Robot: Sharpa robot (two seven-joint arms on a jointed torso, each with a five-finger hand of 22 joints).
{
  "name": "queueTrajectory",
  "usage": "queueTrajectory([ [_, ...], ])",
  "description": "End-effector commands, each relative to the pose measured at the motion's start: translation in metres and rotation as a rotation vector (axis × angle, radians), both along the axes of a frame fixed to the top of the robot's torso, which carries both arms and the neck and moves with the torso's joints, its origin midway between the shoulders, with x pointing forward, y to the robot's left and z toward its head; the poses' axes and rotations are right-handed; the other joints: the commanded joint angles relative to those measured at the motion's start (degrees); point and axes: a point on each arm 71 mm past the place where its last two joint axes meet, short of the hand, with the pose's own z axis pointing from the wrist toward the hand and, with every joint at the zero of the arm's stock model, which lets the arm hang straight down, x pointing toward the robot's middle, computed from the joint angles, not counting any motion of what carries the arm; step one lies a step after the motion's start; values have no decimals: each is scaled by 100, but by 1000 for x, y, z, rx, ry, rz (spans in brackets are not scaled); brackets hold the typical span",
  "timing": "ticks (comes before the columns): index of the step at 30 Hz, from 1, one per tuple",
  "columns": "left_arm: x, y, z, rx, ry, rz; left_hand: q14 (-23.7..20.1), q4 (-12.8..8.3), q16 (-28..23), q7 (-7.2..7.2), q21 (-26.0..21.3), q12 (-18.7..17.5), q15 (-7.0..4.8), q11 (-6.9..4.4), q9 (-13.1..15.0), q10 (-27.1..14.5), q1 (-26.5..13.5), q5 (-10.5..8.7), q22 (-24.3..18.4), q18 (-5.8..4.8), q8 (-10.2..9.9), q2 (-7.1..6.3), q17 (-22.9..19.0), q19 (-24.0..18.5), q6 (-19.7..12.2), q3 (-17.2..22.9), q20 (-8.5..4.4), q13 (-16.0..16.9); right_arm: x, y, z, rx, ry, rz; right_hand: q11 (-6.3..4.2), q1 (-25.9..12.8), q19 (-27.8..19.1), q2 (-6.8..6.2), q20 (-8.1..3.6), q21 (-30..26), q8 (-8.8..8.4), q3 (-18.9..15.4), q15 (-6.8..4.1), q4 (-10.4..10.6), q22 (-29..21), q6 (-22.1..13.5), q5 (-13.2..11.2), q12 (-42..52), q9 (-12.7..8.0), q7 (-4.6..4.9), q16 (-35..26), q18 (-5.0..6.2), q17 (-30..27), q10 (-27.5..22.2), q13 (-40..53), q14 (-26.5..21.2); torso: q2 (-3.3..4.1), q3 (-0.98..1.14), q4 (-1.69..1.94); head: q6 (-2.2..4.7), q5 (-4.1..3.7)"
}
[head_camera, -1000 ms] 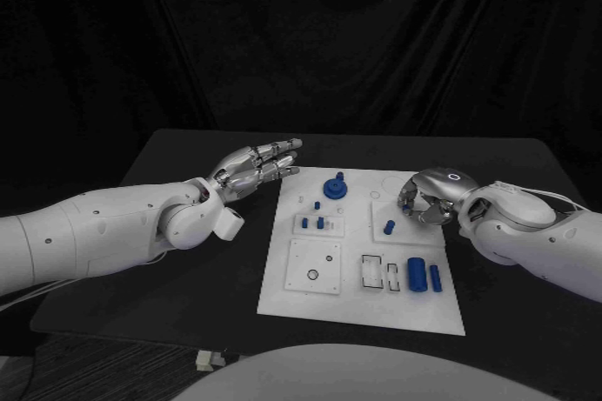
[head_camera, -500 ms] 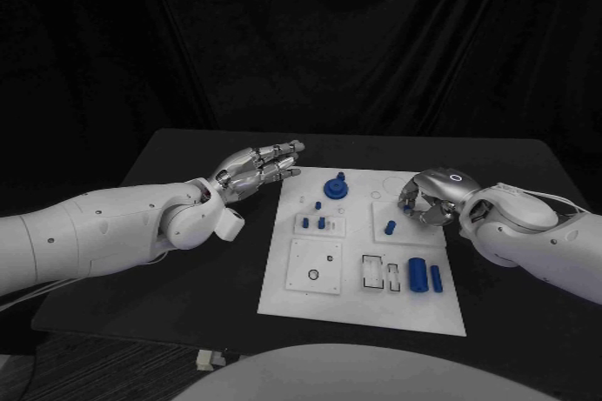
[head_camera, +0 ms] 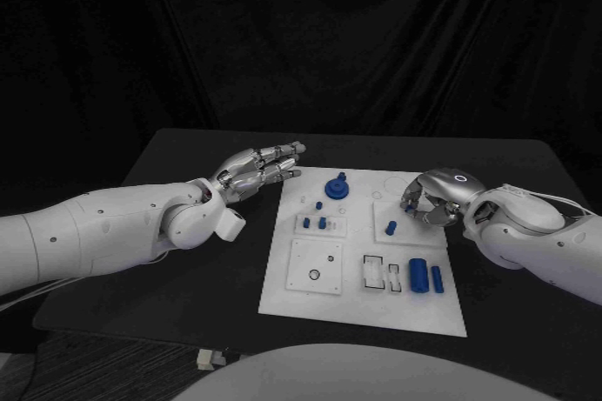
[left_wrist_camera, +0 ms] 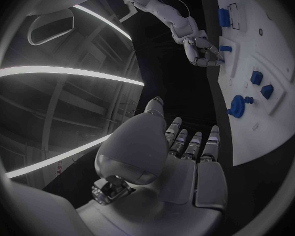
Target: Assemble the parts on the task board
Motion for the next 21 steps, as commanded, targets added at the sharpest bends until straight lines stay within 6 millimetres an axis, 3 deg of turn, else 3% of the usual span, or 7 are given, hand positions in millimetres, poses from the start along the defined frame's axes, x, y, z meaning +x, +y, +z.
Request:
queueTrajectory([
  [1,-1,-2,0,-18,5,-11,27,-32,32,15,18,14,5,29,6,28,65,29,-10,64,32,9,6,47,46,-2,9,6,2,-2,8,14,-34,-14,-84,23,80,-17,-43,-29,-15,7,-23,-20,1097,36,-60,4,-8,10,-31,-2,-9,123,-8,228,-1,-1,0,-1,-4],
  [21,-1,-2,-1,-15,15,-16,27,-37,32,24,16,10,7,34,7,27,70,31,-16,61,41,9,6,46,58,-1,11,5,5,-2,33,37,-82,-14,-92,2,72,-14,-49,-44,-35,30,-29,-15,1093,70,-143,-52,-11,1,-49,1,-36,169,-30,223,-1,-2,3,-1,35],
])
